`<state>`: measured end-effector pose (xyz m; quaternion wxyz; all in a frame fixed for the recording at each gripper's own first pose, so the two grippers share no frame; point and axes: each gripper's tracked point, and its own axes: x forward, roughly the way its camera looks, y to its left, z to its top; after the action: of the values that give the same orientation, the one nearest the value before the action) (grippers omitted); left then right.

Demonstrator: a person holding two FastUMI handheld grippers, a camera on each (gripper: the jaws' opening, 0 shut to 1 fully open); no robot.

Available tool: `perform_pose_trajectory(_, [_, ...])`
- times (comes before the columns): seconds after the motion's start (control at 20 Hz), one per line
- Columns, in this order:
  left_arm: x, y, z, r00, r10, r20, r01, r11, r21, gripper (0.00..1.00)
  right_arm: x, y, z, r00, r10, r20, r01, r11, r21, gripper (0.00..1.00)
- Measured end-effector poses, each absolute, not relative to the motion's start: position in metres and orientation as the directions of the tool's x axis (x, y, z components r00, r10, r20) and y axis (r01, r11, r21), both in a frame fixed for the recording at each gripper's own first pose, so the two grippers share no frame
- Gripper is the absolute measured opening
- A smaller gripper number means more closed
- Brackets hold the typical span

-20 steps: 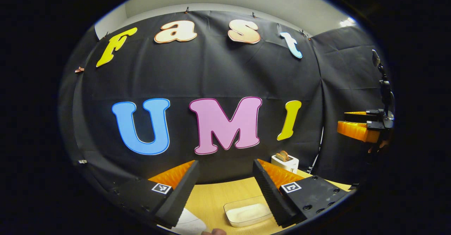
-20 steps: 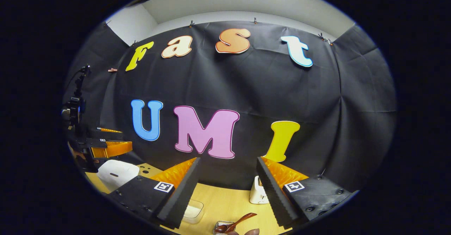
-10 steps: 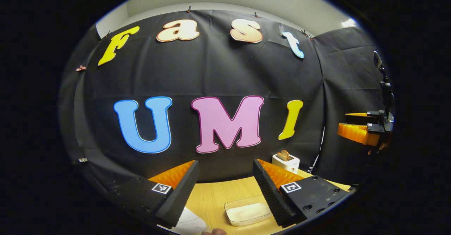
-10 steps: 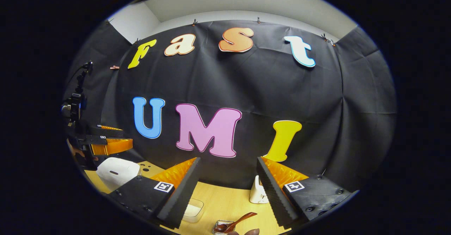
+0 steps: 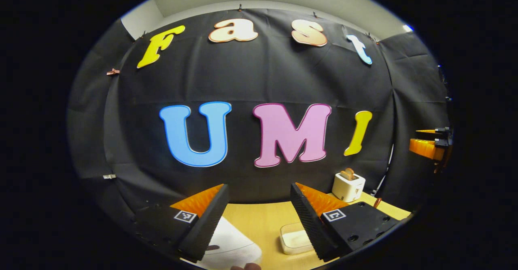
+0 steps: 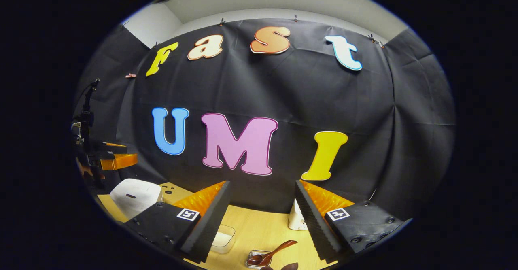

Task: Close the left gripper, press the button to open the rice cooker; take a wooden spoon from the chopstick holder with the right hand, scoop a spoonful of rice and pour it into the rice cooker, then put the wooden spoon back into the chopstick holder.

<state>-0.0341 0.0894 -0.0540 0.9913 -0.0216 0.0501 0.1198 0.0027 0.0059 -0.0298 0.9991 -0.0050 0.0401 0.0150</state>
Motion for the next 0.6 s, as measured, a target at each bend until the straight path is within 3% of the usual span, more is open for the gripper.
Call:
perform_pose_trajectory(0.35, [-0.048,0.127,-0.1,0.923,0.336,-0.186,-0.348,0.937,-0.033,0.95,0.004,0.01,-0.038,0.995,0.029,-0.099,-0.031,0.999,-0.02,0.98])
perform_pose_trajectory(0.5, [-0.049,0.129,-0.121,0.912,0.342,-0.227,-0.355,0.935,-0.021,0.81,0.004,0.007,-0.039,0.995,0.022,-0.102,-0.024,1.0,-0.019,0.98])
perform_pose_trajectory(0.6, [-0.05,0.128,-0.134,0.909,0.332,-0.253,-0.348,0.938,-0.017,0.66,0.004,0.005,-0.041,0.994,0.015,-0.106,-0.018,1.0,-0.025,0.98])
